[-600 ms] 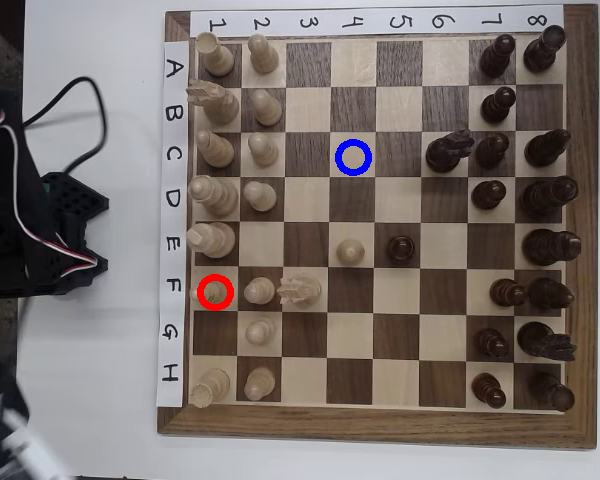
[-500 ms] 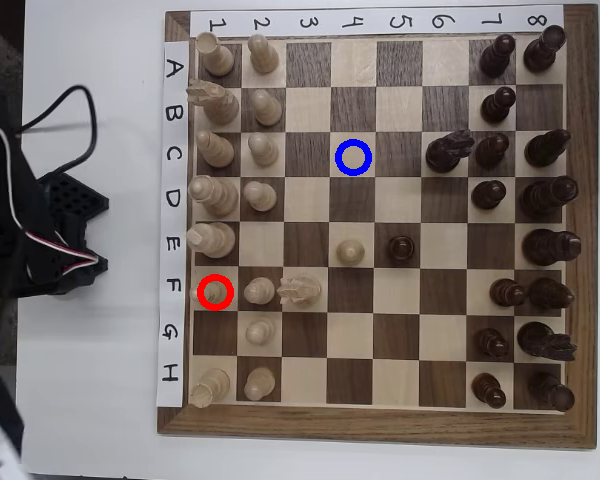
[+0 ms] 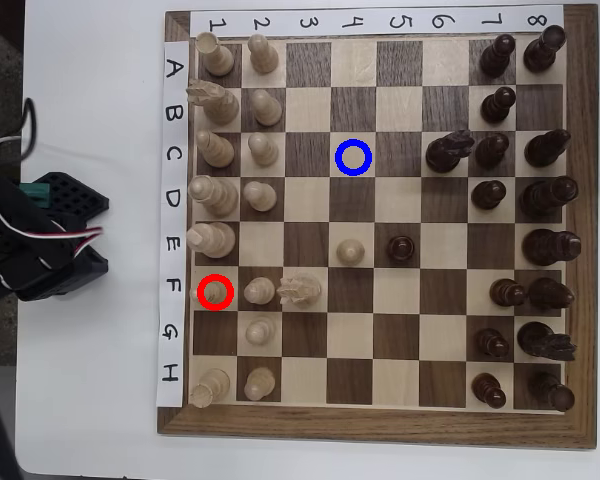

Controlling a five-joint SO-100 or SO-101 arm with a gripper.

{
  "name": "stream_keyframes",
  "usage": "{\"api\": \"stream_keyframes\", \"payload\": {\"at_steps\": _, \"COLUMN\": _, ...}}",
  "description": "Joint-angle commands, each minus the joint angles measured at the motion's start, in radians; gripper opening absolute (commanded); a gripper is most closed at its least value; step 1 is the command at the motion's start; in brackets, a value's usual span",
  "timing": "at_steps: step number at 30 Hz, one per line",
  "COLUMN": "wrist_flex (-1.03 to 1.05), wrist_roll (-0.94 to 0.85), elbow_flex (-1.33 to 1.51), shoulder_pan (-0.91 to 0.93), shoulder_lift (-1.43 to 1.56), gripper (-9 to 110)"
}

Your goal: Move the piece to destination

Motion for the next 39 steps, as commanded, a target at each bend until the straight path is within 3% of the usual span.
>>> {"api": "stream_keyframes", "payload": {"at_steps": 1, "wrist_flex": 0.025, "wrist_roll": 0.035, "elbow_flex": -0.074, "shoulder_pan": -0.101, "shoulder_lift": 0.000, "gripper": 1}}
{"api": "stream_keyframes", "payload": {"at_steps": 12, "wrist_flex": 0.031, "wrist_roll": 0.077, "elbow_flex": 0.055, "shoulder_pan": -0.477, "shoulder_lift": 0.023, "gripper": 1}}
{"api": "stream_keyframes", "payload": {"at_steps": 18, "wrist_flex": 0.031, "wrist_roll": 0.110, "elbow_flex": 0.183, "shoulder_pan": -0.600, "shoulder_lift": 0.025, "gripper": 9}}
{"api": "stream_keyframes", "payload": {"at_steps": 39, "wrist_flex": 0.031, "wrist_roll": 0.035, "elbow_flex": 0.594, "shoulder_pan": -0.538, "shoulder_lift": -0.023, "gripper": 15}}
